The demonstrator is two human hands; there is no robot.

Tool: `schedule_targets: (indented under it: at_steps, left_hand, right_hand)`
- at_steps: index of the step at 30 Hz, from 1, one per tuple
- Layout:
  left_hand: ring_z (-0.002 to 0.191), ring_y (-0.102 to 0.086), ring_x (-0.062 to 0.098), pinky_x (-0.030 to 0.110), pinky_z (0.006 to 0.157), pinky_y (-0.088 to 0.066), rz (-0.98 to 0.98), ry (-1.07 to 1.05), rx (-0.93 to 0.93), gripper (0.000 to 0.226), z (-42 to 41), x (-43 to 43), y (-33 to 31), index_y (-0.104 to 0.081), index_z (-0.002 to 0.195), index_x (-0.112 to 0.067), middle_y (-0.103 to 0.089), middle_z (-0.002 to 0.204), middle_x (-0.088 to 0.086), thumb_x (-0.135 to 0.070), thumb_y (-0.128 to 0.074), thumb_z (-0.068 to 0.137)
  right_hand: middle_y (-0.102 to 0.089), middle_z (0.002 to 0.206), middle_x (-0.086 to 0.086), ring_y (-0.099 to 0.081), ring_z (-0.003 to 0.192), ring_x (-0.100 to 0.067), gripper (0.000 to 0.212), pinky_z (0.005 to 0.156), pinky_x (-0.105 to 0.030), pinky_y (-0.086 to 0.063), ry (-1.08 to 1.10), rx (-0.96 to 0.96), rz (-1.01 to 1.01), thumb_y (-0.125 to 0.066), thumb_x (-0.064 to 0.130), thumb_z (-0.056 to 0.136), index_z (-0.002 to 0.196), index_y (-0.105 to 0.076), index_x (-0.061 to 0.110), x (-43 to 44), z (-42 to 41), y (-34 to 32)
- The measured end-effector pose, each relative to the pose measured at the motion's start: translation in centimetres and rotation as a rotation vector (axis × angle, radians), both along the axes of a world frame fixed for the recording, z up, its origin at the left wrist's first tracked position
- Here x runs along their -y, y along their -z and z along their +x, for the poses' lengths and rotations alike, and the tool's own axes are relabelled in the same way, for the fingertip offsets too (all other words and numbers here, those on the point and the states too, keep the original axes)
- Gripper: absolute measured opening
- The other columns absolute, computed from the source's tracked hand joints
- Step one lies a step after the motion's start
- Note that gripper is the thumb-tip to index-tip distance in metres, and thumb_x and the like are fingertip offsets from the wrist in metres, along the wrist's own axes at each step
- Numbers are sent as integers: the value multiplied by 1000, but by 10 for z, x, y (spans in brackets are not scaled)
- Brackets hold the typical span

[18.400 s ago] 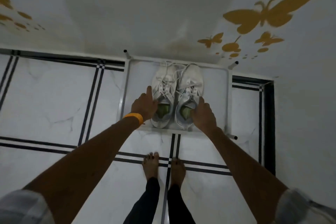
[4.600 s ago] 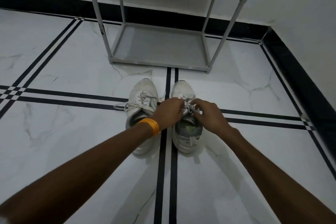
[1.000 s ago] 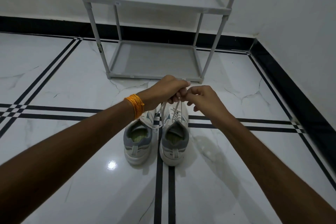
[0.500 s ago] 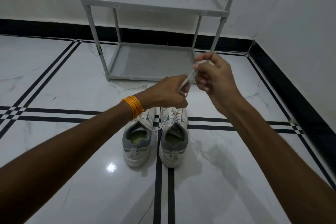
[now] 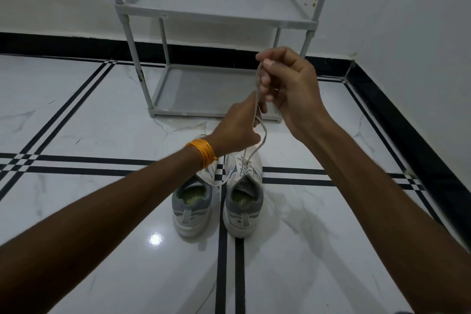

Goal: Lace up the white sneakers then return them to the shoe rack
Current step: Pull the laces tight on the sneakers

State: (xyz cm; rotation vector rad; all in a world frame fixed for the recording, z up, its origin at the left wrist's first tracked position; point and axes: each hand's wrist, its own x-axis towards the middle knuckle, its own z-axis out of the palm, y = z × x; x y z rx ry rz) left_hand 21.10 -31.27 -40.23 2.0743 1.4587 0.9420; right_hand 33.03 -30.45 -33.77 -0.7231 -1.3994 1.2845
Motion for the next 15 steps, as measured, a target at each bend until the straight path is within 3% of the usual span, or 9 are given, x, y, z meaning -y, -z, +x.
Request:
schedule_targets:
  at_steps: [3, 6, 9, 11, 12, 13, 15]
  left_hand:
    - [55, -52, 18, 34, 48, -46, 307, -108, -62, 35, -1, 4, 9, -46, 106, -6, -57, 73, 5, 4, -64, 77]
    - [55, -52, 21, 29, 51, -42, 449, -123, -149, 26, -8, 5, 11, -52, 104, -4, -61, 72, 9, -16, -68, 87]
    - [54, -51, 16, 25, 54, -37, 519, -72, -255, 15, -17, 4, 18, -63, 85, -6, -65, 67, 7, -20, -67, 89]
    - [52, -55, 17, 27, 52, -43, 349, -67, -150, 16, -18, 4, 18, -67, 76, -8, -66, 62, 7, -18, -66, 88]
    - [51, -56, 18, 27, 52, -47, 177, -68, -65, 19, -18, 3, 15, -68, 71, -9, -65, 59, 6, -18, -64, 87]
    - [50, -56, 17, 25, 52, -47, -25, -62, 37, 22, -18, 3, 10, -66, 66, -10, -62, 56, 4, -18, -63, 86]
    - [49, -48, 13, 23, 52, -41, -371, -69, 269, 25, -16, 1, 2, -61, 60, -11, -54, 53, 0, -17, -61, 84]
  right_hand:
    - [-58, 67, -5, -56, 60, -15, 17, 53, -25, -48, 89, -63, -49, -47, 0, 96, 101, -64, 2, -15, -1, 4]
    - [-60, 73, -7, -60, 65, -14, 20, 60, -22, -55, 156, -97, -264, -44, 1, 98, 104, -63, 1, -26, 2, 25]
    - [-60, 78, -11, -60, 68, -17, 20, 60, -21, -57, 165, -118, -514, -44, -1, 96, 108, -60, -4, -32, 6, 52]
    - [-60, 86, -14, -60, 68, -18, 20, 59, -23, -58, 111, 0, -646, -49, 2, 94, 112, -56, -4, -31, 9, 66]
    - [-60, 94, -15, -63, 70, -20, 23, 59, -25, -58, 93, 153, -678, -51, 8, 94, 115, -53, 0, -30, 11, 73]
    - [-59, 104, -14, -66, 73, -22, 31, 58, -28, -59, 101, 395, -643, -54, 17, 94, 122, -49, 5, -26, 13, 78]
    - [-56, 115, -8, -70, 81, -27, 42, 64, -36, -60, 235, 851, -363, -54, 35, 91, 129, -43, 19, -20, 18, 88]
